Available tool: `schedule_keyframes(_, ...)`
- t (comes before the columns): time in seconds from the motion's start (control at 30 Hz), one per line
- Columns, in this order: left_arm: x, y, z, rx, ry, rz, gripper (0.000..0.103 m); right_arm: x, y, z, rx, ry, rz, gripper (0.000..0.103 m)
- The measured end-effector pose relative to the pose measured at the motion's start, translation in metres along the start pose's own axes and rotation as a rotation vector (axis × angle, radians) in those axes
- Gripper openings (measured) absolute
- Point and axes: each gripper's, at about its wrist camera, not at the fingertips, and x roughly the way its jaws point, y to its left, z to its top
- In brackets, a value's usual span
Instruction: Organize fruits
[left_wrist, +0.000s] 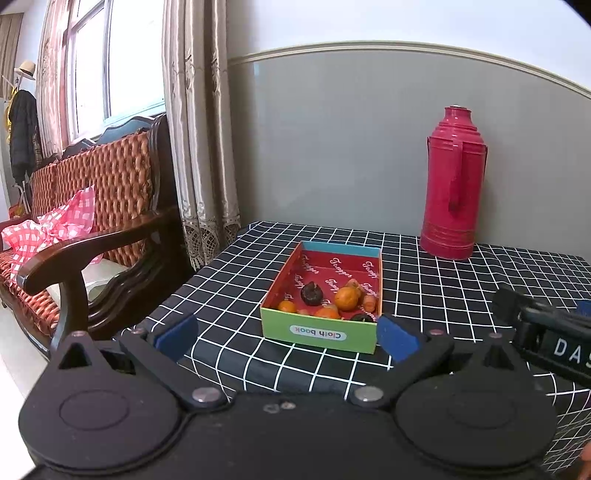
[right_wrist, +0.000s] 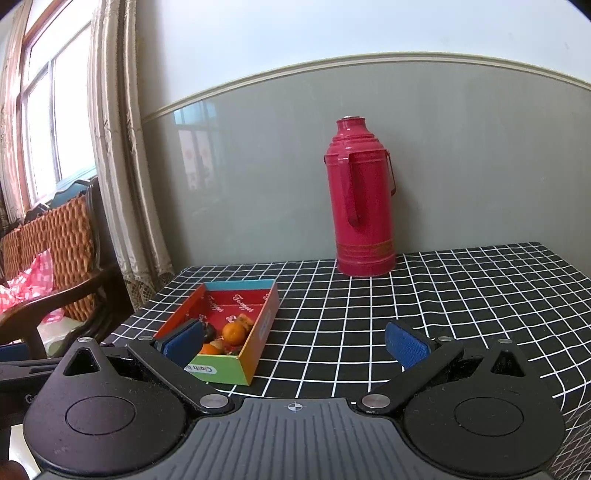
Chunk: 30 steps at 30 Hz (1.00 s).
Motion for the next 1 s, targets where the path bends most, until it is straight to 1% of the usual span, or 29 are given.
schedule_keyframes(0.7, 0.002, 0.000, 0.000, -0.015, 0.003, -0.008, 0.097, 0.002, -0.001, -0.002, -0.001, 0.002, -0.006, 0.103)
schedule_keyframes(0.93, 0.011, -0.003, 0.001, -0.010, -0.009, -0.018, 0.096, 0.007, -0.001, 0.000, -0.008, 0.001, -0.013, 0.103)
schedule_keyframes(1.0, 0.016, -0.004, 0.001, -0.011, 0.002, -0.019, 0.097, 0.009, -0.001, -0.001, -0.008, 0.005, -0.017, 0.103)
